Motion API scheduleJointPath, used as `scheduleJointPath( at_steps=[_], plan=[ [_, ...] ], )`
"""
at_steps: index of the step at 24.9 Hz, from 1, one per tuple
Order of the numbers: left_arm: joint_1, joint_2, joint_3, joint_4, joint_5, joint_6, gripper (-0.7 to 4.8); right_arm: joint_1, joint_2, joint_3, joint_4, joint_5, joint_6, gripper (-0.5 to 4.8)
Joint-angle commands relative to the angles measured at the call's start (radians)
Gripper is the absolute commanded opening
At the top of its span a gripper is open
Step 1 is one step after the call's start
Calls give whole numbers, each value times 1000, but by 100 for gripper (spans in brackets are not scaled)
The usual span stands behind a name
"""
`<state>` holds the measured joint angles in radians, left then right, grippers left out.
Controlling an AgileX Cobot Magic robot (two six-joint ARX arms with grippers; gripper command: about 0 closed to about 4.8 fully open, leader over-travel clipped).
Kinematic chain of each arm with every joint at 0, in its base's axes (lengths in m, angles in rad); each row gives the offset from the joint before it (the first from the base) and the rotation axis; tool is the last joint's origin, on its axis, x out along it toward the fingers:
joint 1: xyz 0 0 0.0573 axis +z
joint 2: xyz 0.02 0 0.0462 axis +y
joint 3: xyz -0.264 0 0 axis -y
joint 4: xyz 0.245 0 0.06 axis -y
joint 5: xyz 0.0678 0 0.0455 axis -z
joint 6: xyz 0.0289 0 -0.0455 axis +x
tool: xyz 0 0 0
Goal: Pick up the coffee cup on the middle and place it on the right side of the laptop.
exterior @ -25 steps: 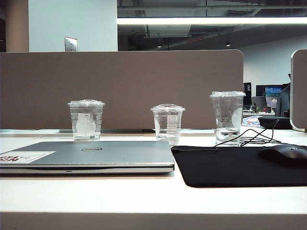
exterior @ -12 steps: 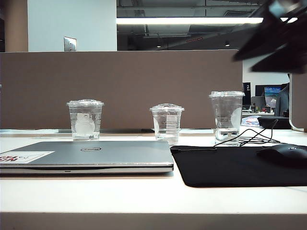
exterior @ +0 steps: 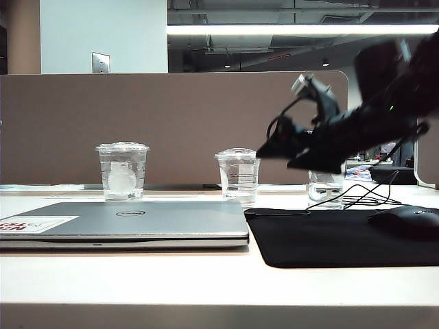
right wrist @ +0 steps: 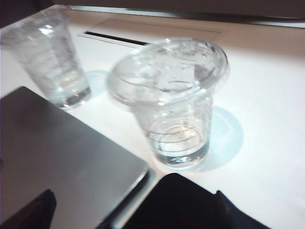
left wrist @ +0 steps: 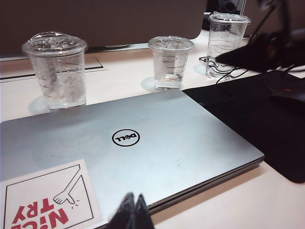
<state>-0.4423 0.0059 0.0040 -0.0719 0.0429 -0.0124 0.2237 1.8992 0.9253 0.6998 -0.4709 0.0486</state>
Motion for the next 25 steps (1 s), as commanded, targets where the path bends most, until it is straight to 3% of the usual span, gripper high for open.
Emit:
scheduleJointPath(
  at_steps=[1,10,25],
  plan=[
    [0,0,3,5,2,4,-5,16,75,51,73,1,-53,479],
    [-1,-2,3,2,3,4,-5,38,239,192,91,54,-84,479],
    [-1,-5,3,-2,3,4,-5,53,381,390,60,43,-82,479]
  ],
)
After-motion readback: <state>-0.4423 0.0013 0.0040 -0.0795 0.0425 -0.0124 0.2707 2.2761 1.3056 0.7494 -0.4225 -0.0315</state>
